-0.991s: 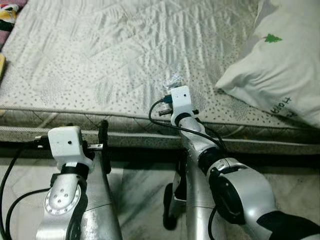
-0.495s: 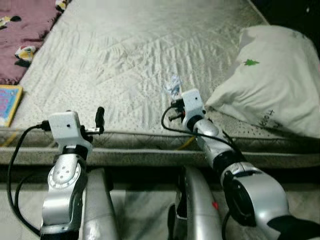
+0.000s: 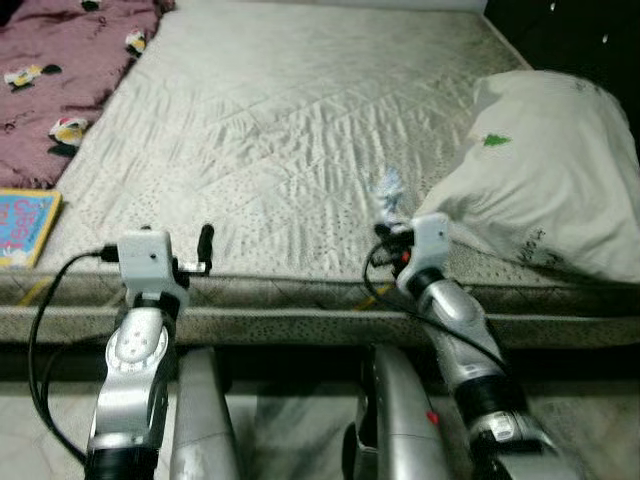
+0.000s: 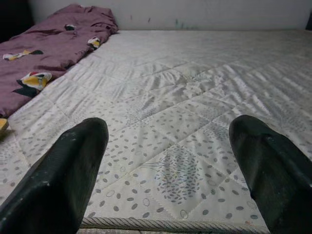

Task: Clean up the room

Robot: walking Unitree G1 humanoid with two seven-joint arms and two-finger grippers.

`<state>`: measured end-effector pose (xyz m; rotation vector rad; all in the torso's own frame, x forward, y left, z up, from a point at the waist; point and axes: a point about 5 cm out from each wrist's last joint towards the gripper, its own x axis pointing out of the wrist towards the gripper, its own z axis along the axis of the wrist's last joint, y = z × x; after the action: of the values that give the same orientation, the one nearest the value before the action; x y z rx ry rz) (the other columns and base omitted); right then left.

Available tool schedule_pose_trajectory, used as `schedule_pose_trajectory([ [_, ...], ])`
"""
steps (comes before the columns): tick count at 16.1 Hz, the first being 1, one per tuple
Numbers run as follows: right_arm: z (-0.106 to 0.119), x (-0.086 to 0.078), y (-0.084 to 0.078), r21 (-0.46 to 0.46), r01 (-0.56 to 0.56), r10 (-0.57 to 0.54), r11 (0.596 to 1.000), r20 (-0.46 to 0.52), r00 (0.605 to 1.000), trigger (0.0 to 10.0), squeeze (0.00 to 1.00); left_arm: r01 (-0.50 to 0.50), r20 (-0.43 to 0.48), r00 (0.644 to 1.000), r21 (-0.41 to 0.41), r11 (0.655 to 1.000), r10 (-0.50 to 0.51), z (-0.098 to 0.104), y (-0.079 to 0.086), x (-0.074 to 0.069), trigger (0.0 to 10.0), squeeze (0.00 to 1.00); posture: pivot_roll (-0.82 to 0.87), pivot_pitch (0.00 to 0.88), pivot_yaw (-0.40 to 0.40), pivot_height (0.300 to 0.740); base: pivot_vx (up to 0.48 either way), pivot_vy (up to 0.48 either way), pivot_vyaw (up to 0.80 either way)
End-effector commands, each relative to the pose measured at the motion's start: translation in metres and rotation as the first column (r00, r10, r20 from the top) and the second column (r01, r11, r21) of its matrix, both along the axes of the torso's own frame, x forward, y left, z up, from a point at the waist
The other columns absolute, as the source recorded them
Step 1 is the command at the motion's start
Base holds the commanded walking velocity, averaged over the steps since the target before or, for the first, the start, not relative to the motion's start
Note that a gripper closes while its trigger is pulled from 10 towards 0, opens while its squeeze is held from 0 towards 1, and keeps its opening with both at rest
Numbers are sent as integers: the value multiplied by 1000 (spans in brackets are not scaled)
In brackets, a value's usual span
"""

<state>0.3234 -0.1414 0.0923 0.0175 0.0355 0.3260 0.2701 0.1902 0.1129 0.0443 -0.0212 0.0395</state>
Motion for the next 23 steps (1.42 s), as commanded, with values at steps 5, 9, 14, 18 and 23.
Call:
schedule_pose_trajectory([
  [5,9,-22,-15,-57,20,-18,998,35,999,10000,0,80,-55,996,68,994,-77,-12,-8,-14,10000,0,-1,0,6,517,0,0,0],
  [9,11,-48,-7,-96,110,-102,989,88,991,10000,0,39,-47,998,71,997,-36,-10,-4,-30,10000,0,19,0,-3,517,0,0,0],
  [14,11,-56,-18,-147,209,-201,967,65,977,10000,0,57,-65,996,3,998,-57,-14,-9,-45,10000,0,-11,0,-1,517,0,0,0],
  [18,26,-54,2,0,172,-172,985,72,983,10000,0,102,-50,994,17,995,-101,-9,-21,-44,10000,0,-18,0,-9,517,0,0,0],
  [23,27,-50,0,37,165,-166,986,52,985,10000,0,101,-30,995,19,995,-100,-5,-18,-38,10000,0,-15,1,-17,544,0,0,0],
])
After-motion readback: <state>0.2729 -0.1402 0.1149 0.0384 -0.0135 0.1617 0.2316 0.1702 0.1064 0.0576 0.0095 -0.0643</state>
